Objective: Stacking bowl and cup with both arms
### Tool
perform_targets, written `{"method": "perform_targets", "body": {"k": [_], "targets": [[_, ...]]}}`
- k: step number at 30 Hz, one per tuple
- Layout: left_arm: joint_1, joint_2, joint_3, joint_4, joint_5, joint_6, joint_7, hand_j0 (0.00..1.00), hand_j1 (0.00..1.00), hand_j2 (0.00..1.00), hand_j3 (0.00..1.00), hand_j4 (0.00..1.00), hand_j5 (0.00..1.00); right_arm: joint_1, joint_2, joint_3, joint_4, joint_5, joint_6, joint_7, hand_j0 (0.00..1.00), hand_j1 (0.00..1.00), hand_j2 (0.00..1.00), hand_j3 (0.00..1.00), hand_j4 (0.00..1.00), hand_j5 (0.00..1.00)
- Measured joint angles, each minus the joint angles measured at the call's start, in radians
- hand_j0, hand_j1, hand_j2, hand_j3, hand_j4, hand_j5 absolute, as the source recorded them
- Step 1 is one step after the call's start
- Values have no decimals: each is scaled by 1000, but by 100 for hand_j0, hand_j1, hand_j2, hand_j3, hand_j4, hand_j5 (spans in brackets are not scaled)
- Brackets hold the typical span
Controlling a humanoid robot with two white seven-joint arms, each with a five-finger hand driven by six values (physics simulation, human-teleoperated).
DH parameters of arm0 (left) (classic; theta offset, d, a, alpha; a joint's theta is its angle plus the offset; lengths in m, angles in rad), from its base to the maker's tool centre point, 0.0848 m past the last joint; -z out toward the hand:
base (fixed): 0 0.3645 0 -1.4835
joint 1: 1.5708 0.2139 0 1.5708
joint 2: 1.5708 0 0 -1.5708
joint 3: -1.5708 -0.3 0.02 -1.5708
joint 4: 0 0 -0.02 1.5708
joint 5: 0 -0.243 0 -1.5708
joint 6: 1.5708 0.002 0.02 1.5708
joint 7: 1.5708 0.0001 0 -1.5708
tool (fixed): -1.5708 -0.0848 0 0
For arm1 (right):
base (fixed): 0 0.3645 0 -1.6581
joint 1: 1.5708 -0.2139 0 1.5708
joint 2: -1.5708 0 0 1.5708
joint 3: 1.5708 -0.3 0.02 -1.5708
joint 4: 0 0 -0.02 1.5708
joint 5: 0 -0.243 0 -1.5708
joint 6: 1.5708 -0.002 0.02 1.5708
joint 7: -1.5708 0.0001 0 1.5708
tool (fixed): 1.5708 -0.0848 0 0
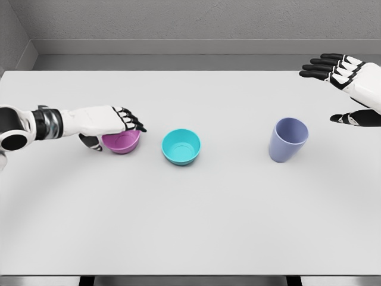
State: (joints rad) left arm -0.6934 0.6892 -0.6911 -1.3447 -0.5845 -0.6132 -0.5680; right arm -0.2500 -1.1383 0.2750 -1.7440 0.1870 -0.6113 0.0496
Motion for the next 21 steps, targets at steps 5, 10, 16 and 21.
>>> {"method": "perform_targets", "body": {"k": [5, 10, 16, 21], "targets": [[0, -2, -11, 3, 0, 0, 0, 100, 100, 100, 100, 100, 100, 0, 0, 0, 0, 0, 0, 0, 100, 100, 100, 100, 100, 100], [0, -3, -12, 4, 2, 0, 0, 89, 89, 89, 89, 89, 89, 0, 0, 0, 0, 0, 0, 0, 100, 100, 100, 100, 100, 100], [0, -3, -8, 4, 7, 4, -11, 58, 58, 58, 58, 58, 58, 0, 0, 0, 0, 0, 0, 0, 100, 100, 100, 100, 100, 100], [0, -3, -7, 4, 4, 2, -28, 48, 48, 48, 48, 48, 48, 0, 0, 0, 0, 0, 0, 0, 100, 100, 100, 100, 100, 100]]}}
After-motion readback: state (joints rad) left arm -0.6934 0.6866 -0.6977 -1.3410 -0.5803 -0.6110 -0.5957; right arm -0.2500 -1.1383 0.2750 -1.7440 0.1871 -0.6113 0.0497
